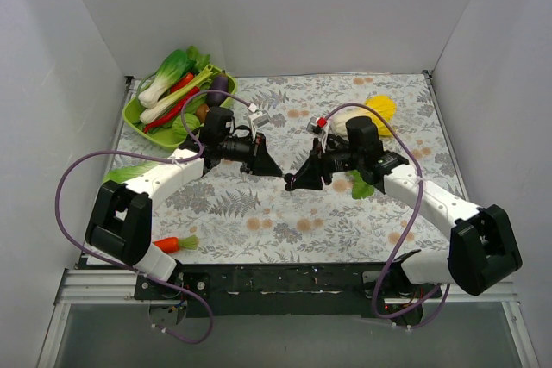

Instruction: Unlock with the key

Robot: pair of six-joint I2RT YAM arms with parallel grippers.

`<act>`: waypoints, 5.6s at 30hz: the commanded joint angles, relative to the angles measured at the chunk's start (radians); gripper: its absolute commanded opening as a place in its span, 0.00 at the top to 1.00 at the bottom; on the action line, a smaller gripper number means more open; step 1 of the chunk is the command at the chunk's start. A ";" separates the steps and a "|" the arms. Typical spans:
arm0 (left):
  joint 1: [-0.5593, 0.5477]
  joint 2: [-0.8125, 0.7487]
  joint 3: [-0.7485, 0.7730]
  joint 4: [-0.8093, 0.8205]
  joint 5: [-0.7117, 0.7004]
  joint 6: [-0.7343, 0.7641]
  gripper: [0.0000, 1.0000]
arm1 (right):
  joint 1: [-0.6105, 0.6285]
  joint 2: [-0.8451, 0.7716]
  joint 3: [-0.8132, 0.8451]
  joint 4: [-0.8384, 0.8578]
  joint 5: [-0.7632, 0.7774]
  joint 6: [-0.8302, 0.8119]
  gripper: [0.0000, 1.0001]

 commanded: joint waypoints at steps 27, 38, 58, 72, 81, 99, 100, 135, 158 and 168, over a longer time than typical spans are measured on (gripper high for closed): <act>0.001 -0.073 0.041 -0.056 0.067 0.073 1.00 | 0.008 0.068 0.061 0.053 -0.105 0.032 0.45; 0.001 -0.079 0.038 -0.055 0.062 0.073 1.00 | 0.030 0.114 0.059 0.054 -0.095 0.022 0.48; 0.001 -0.076 0.037 -0.056 0.033 0.076 1.00 | 0.042 0.123 0.048 0.062 -0.118 0.032 0.62; 0.001 -0.081 0.035 -0.055 0.033 0.078 1.00 | 0.051 0.162 0.065 0.054 -0.111 0.022 0.66; 0.001 -0.081 0.033 -0.053 0.026 0.079 1.00 | 0.050 0.155 0.062 0.062 -0.110 0.024 0.80; 0.001 -0.139 0.005 0.020 -0.236 0.020 0.02 | 0.027 0.065 -0.010 0.197 0.085 0.125 0.99; 0.002 -0.154 -0.005 0.045 -0.284 0.015 0.02 | 0.018 0.056 -0.016 0.206 0.097 0.130 0.99; -0.343 0.375 0.371 0.031 -1.122 -0.653 0.05 | -0.366 -0.398 -0.154 0.140 0.657 0.151 0.99; -0.209 0.749 0.441 0.378 -0.916 -0.844 0.46 | -0.366 -0.558 -0.160 0.086 0.656 0.147 0.99; -0.199 0.872 0.495 0.343 -0.820 -0.938 0.54 | -0.368 -0.547 -0.142 0.090 0.656 0.148 0.99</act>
